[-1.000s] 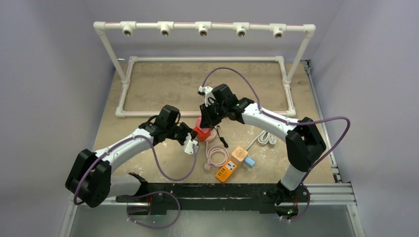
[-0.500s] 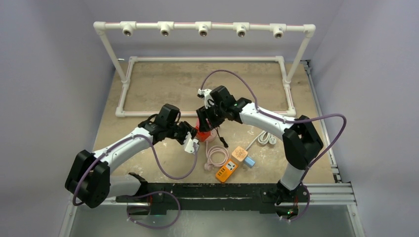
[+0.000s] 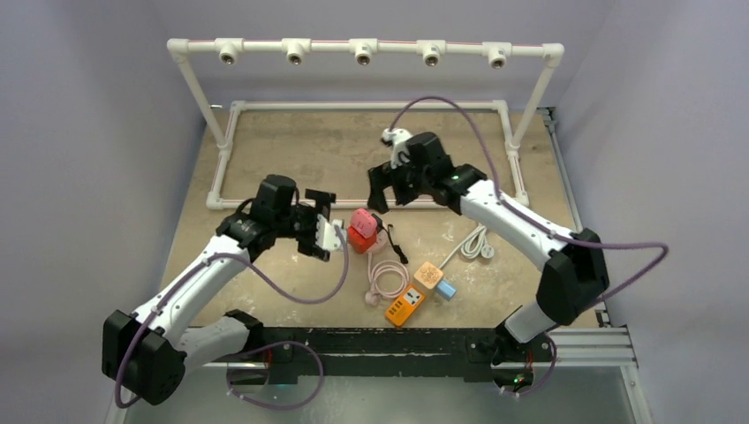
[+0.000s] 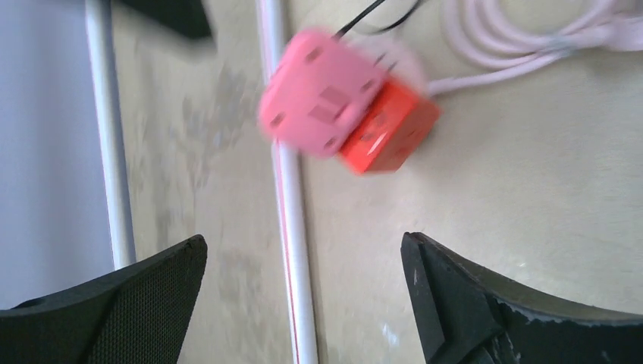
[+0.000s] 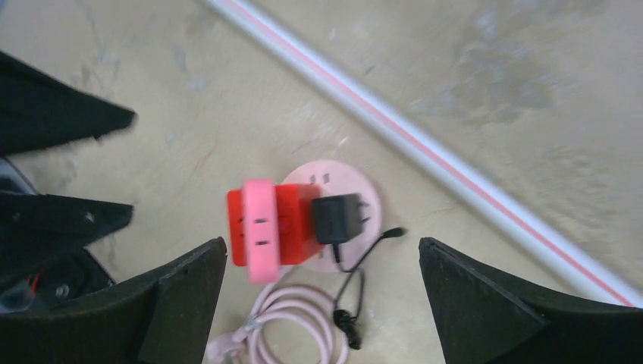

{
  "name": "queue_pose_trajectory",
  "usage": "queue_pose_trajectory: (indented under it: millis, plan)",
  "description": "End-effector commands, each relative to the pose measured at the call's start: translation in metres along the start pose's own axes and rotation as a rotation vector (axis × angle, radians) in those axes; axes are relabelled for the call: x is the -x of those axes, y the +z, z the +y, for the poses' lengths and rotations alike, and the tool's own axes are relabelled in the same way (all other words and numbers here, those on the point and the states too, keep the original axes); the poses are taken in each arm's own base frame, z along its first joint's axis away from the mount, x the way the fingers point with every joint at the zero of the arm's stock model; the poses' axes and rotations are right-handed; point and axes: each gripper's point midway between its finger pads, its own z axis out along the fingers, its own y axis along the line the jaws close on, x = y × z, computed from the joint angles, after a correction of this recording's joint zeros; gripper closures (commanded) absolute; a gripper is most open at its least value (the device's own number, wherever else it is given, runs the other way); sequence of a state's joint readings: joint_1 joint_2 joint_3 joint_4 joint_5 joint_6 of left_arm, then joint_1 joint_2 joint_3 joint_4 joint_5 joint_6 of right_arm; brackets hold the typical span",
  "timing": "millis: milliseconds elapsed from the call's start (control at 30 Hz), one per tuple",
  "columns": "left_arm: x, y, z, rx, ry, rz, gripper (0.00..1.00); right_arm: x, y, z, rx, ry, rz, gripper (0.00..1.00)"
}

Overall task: Insert the plug
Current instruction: Reset both arms

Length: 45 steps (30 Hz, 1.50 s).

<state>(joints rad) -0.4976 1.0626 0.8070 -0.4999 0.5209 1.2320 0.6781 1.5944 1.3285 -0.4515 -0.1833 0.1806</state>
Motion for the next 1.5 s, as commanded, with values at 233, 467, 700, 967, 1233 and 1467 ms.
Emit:
queue_pose_trajectory:
  millis: [233, 467, 700, 967, 1233, 1467]
  plan:
    - [-0.153, -0.049, 0.088, 0.427, -1.051, 0.176, 0.01, 0.009, -0.072, -0.216, -0.455, 0.346, -0.486, 0.01]
    - [-0.206, -0.06, 0.09, 0.739, -1.152, 0.196, 0.01, -0.03, -0.092, -0.301, -0.795, 0.392, -0.622, 0.01]
    - [-0.248, -0.051, 0.064, 0.845, -1.288, 0.105, 0.01, -0.05, -0.114, -0.313, -0.878, 0.268, -0.683, 0.01]
    - [-0.273, -0.043, 0.059, 0.924, -1.329, -0.007, 0.01, -0.067, -0.133, -0.323, -0.934, 0.298, -0.824, 0.01]
    - [-0.239, -0.048, 0.042, 1.026, -1.185, -0.165, 0.01, -0.08, -0.135, -0.307, -0.902, 0.196, -0.924, 0.01]
    - [-0.235, -0.037, 0.032, 1.101, -1.084, -0.049, 0.01, -0.075, -0.123, -0.31, -0.882, 0.209, -0.897, 0.01]
